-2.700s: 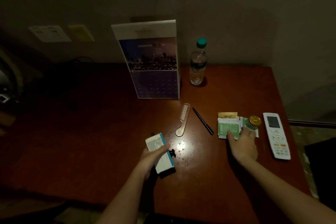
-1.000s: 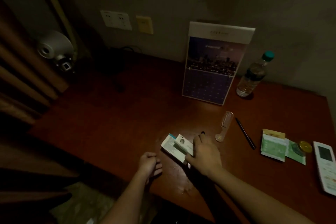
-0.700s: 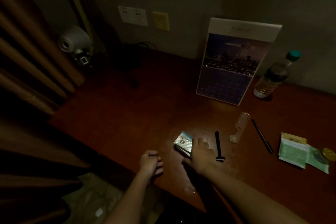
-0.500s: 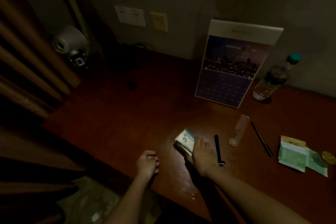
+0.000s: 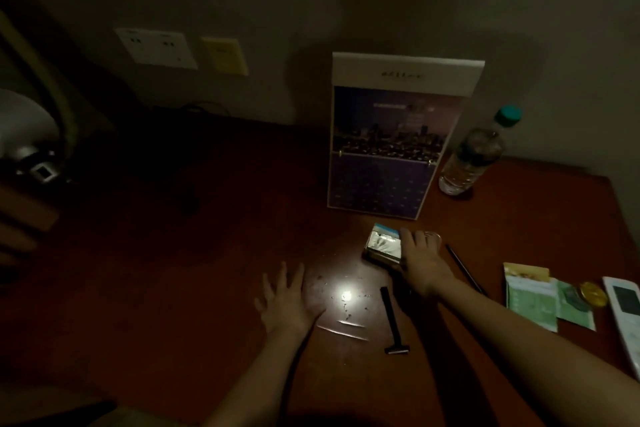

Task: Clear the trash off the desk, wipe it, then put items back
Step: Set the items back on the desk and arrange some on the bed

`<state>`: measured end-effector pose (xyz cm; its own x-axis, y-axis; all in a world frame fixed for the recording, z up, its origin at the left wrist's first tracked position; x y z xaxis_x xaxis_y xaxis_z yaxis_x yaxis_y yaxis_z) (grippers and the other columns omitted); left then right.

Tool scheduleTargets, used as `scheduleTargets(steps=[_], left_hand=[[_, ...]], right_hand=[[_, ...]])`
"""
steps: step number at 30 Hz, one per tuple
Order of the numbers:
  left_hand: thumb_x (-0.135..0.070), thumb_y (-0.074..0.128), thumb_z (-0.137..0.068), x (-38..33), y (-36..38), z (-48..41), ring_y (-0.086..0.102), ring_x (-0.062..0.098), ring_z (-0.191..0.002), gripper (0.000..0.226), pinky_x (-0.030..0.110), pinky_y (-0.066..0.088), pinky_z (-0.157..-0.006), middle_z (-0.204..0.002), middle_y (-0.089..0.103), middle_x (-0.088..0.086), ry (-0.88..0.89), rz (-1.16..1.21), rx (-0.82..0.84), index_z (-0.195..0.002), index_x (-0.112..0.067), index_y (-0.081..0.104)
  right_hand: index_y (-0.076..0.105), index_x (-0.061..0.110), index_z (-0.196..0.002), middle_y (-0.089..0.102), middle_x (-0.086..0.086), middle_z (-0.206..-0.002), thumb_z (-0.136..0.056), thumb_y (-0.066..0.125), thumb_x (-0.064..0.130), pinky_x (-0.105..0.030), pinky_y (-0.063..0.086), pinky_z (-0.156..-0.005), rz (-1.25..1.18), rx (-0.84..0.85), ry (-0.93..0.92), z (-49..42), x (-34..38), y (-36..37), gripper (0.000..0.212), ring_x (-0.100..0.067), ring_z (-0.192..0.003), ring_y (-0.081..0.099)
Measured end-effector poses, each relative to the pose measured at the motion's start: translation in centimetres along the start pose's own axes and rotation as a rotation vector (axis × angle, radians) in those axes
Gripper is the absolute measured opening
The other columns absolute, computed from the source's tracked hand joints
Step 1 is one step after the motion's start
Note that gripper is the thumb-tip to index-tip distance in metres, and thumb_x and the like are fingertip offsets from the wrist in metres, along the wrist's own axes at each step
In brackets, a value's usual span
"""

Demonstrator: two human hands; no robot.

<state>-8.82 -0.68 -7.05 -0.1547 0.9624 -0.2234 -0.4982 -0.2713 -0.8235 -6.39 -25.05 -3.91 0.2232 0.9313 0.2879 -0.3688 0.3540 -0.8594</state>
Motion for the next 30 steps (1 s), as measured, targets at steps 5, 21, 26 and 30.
scheduleTargets(steps=[5, 21, 26, 30], left_hand=[[-0.048, 0.073, -0.075, -1.5, -0.7, -1.9, -0.022, 0.038, -0.142, 0.109, 0.069, 0.017, -0.106, -0.157, -0.022, -0.007, -0.057, 0.035, 0.120, -0.147, -0.047, -0.010], [-0.045, 0.079, -0.070, -2.0, -1.4, -2.4, -0.020, 0.037, -0.143, 0.115, 0.070, 0.022, -0.104, -0.158, -0.020, -0.008, -0.093, 0.043, 0.131, -0.145, -0.051, -0.008], [-0.045, 0.079, -0.070, -1.8, -1.4, -2.4, -0.020, 0.037, -0.143, 0.115, 0.070, 0.022, -0.104, -0.158, -0.019, -0.009, -0.086, 0.049, 0.124, -0.145, -0.052, -0.008], [-0.045, 0.079, -0.070, -1.6, -1.2, -2.3, -0.020, 0.038, -0.143, 0.116, 0.070, 0.024, -0.103, -0.158, -0.020, -0.009, -0.078, 0.036, 0.122, -0.145, -0.052, -0.009]], right_hand=[[0.017, 0.020, -0.148, 0.029, -0.009, -0.147, -0.087, 0.062, 0.039, -0.047, 0.030, -0.108, 0.046, -0.034, -0.036, -2.7, -1.3, -0.3, 0.077, -0.029, -0.130, 0.030], [0.051, 0.017, -0.107, 0.054, -0.003, -0.111, -0.089, 0.052, 0.045, -0.035, 0.040, -0.085, 0.012, -0.299, 0.184, 5.9, 1.7, 6.4, 0.033, -0.021, -0.104, 0.051], [0.052, 0.013, -0.115, 0.055, -0.009, -0.118, -0.090, 0.057, 0.028, -0.034, 0.043, -0.087, 0.095, -0.170, 0.231, 6.6, 2.3, 8.0, 0.030, -0.025, -0.109, 0.053], [0.055, 0.014, -0.074, 0.054, -0.002, -0.057, -0.040, 0.090, 0.002, -0.026, 0.038, -0.036, 0.047, -0.262, 0.155, 6.8, 2.1, 8.1, 0.050, -0.016, -0.044, 0.051]])
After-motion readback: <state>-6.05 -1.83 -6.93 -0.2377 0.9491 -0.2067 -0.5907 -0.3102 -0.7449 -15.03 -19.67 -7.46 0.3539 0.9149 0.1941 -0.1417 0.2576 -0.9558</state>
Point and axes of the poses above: each hand's wrist, its own z-axis away from the middle knuckle, its own y-axis out of the palm, x = y × z, the point moved 1 cm from there along -z, towards the middle knuckle
